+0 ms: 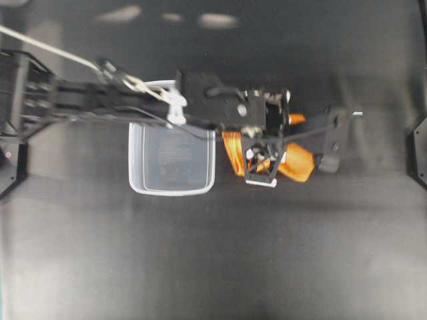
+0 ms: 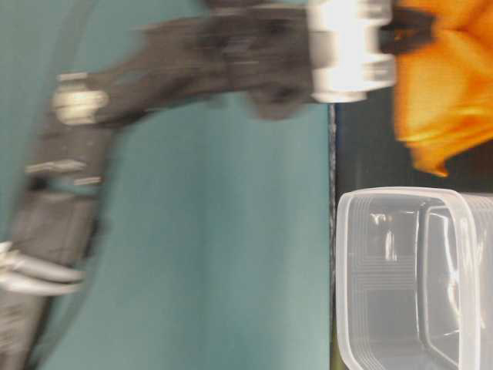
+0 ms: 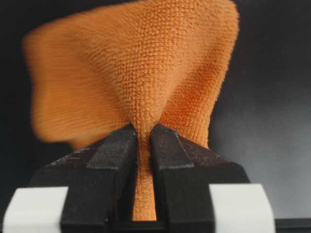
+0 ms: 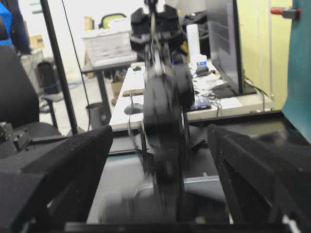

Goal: Place the orange towel into the container with the left arm.

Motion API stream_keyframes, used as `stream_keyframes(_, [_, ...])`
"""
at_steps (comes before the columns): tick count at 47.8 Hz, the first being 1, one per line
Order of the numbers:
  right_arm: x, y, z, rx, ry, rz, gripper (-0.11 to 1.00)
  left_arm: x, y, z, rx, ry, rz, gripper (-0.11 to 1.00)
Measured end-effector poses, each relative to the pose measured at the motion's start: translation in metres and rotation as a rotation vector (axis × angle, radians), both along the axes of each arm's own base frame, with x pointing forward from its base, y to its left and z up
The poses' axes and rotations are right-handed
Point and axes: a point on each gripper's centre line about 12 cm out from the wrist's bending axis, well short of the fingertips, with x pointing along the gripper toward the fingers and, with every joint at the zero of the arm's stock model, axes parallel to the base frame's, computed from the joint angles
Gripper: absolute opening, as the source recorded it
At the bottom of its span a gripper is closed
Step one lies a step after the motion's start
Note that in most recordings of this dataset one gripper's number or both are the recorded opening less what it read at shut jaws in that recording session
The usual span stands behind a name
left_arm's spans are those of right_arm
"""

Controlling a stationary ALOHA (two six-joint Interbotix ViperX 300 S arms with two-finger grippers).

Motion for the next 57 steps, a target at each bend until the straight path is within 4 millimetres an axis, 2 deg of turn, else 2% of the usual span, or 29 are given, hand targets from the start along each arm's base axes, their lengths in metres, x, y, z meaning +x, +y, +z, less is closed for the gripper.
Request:
stream_keyframes(8, [0.000,0.000,-0.001,-0.001,0.002,0.000,0.76,-0.032,-0.006,0.098,-0.008,-0.076,0.006,0.05])
stream_keyframes(10, [0.000,0.000,0.000,-0.002,0.000,0.000,0.76,-0.042,-0.006,0.116,-0.008,-0.088,0.008,0.05])
stream_keyframes(13, [0.000,0.000,0.000,0.000,0.000,-0.003,0.76,-0.061,-0.006,0.134,-0.013,-0.076,0.018,0.05])
stream_keyframes(16, [0.000,0.000,-0.001,-0.001,0.002,-0.003,0.76,-0.082,-0.005,0.144,-0.013,-0.046,0.028,0.05])
stream_keyframes(21, [0.000,-0.001,-0.001,0.000,0.002,-0.006,0.76,-0.110,-0.004,0.134,-0.015,0.029,0.036,0.05])
stream_keyframes(27, [0.000,-0.001,-0.002,0.000,0.005,-0.009,0.76,-0.139,-0.003,0.106,-0.013,0.089,0.036,0.05])
stream_keyframes(35, [0.000,-0.001,-0.004,0.000,0.009,-0.008,0.76,-0.169,-0.001,0.072,-0.010,0.062,0.024,0.05])
stream_keyframes(43, [0.000,-0.001,-0.004,0.002,0.009,-0.009,0.76,-0.178,0.004,0.047,-0.010,-0.011,0.023,0.05])
stream_keyframes(57, [0.000,-0.001,-0.004,0.002,0.008,-0.009,0.76,-0.174,0.006,0.037,0.000,-0.030,0.001,0.05])
